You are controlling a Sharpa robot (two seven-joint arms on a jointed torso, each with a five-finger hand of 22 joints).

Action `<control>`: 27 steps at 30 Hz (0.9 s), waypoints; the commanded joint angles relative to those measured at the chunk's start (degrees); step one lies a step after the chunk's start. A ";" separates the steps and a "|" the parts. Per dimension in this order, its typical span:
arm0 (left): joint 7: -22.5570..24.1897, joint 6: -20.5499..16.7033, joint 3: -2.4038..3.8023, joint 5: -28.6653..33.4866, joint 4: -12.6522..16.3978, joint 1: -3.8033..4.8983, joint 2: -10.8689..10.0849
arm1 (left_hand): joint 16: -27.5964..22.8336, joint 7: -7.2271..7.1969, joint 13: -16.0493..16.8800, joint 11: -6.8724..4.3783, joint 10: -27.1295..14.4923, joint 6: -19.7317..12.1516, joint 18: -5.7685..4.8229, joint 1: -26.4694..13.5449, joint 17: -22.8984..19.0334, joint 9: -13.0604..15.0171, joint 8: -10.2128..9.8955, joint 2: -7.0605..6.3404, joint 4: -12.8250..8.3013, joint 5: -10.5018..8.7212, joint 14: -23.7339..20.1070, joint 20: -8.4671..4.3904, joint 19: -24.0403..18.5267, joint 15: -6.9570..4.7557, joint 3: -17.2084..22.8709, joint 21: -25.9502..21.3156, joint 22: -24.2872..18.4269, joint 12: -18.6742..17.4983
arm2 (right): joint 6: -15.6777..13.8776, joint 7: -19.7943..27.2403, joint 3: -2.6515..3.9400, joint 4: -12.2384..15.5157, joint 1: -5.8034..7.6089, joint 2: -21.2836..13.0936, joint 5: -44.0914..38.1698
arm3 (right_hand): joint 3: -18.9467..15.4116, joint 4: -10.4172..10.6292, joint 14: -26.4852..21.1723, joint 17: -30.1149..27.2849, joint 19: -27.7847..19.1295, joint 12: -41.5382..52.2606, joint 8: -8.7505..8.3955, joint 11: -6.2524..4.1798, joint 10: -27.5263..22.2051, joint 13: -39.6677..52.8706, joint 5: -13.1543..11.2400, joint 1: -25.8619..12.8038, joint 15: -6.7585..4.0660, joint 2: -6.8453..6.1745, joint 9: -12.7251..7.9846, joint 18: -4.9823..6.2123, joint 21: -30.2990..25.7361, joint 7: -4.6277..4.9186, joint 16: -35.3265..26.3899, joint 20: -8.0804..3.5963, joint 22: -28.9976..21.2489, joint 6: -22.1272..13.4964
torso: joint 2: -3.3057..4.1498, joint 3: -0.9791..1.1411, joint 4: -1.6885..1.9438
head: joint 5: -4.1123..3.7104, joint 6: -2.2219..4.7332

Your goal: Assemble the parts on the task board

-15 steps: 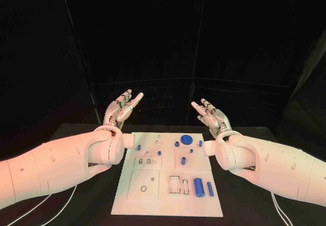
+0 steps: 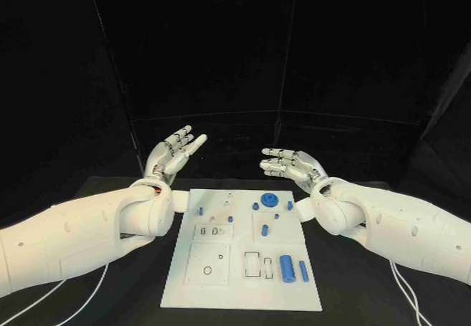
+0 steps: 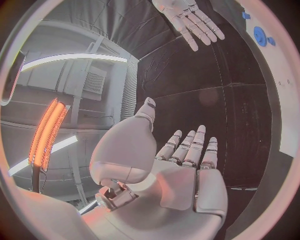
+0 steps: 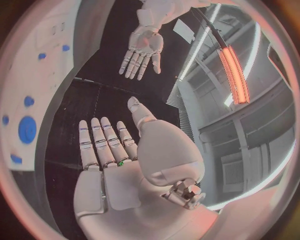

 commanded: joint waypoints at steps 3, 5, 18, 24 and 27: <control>0.26 6.38 0.02 -2.43 1.02 0.57 -2.25 | 4.31 6.44 1.20 3.20 13.19 5.64 -2.80 3.09 2.28 0.54 1.06 -0.40 -1.65 0.15 13.50 0.15 4.91 2.23 0.36 2.38 1.31 3.10 | -6.60 0.19 0.08 -1.01 0.59 -1.05 -18.16 | 7.00 -5.60 25.04 0.38 17.93 0.59 2.37 -3.21 22.53 -0.02 0.64 3.93 -4.35 -2.03 0.26 3.91 7.97 3.91 3.67 -1.53 2.63 22.97 | 1.29 -0.55 0.11 | -0.04 -0.05; 0.04 7.43 0.01 -3.12 1.85 0.69 -3.10 | 5.58 7.25 1.35 2.63 17.08 8.02 -2.54 3.84 2.70 0.73 1.48 -0.46 -2.00 0.13 16.22 0.16 9.14 1.77 0.36 4.38 2.40 3.95 | -7.23 -0.40 0.08 -1.08 0.90 -1.14 -21.35 | 8.89 -5.57 27.85 0.47 19.78 -0.14 1.91 -3.79 24.52 0.02 0.77 3.47 -5.11 -2.66 0.06 3.94 9.02 3.74 3.67 -2.39 2.89 24.41 | 1.78 -0.58 0.14 | 0.03 -0.01; -0.42 10.65 0.01 -6.50 8.31 1.08 -7.62 | 14.91 6.12 1.47 -1.05 30.88 30.17 1.24 7.58 5.05 2.04 6.86 -0.50 -5.29 0.15 30.67 -0.98 38.67 -3.02 1.36 18.60 8.49 8.90 | -6.46 -7.85 0.15 -1.42 2.99 -1.49 -46.16 | 13.33 -5.37 46.99 4.57 32.04 -2.62 -0.17 -7.26 34.00 0.22 1.56 2.17 -10.86 -7.28 0.01 3.85 21.78 1.43 8.98 -8.93 8.96 30.06 | 5.49 -1.13 0.76 | -0.49 0.42; -1.05 11.64 0.00 -6.63 11.45 1.10 -9.30 | 15.84 5.72 1.42 -1.51 31.86 31.18 1.24 7.42 5.58 1.74 6.67 -0.44 -5.72 0.15 32.68 -1.76 41.62 -3.72 1.32 19.86 8.84 8.74 | -3.22 -13.76 0.17 -1.15 3.50 -0.82 -61.50 | 12.95 -5.20 53.53 8.62 35.30 -3.68 -1.10 -8.40 36.00 0.34 2.25 1.93 -12.27 -9.13 0.02 3.73 29.06 0.73 14.56 -11.40 13.04 31.41 | 6.78 -1.42 1.29 | -1.25 0.92; -1.35 11.87 0.00 -6.64 12.64 1.10 -9.76 | 15.84 5.72 1.41 -1.54 31.97 31.33 1.23 7.28 5.62 1.70 6.56 -0.56 -5.81 0.15 32.78 -1.89 42.31 -3.80 1.21 20.19 8.94 8.62 | -2.34 -16.13 0.19 -0.88 3.62 -0.37 -68.90 | 13.15 -5.26 53.00 9.82 34.59 -4.36 -1.66 -8.26 35.21 0.24 2.74 1.89 -12.22 -9.97 -0.02 3.61 30.38 0.55 15.61 -11.61 13.90 31.44 | 7.27 -1.48 1.53 | -1.52 0.96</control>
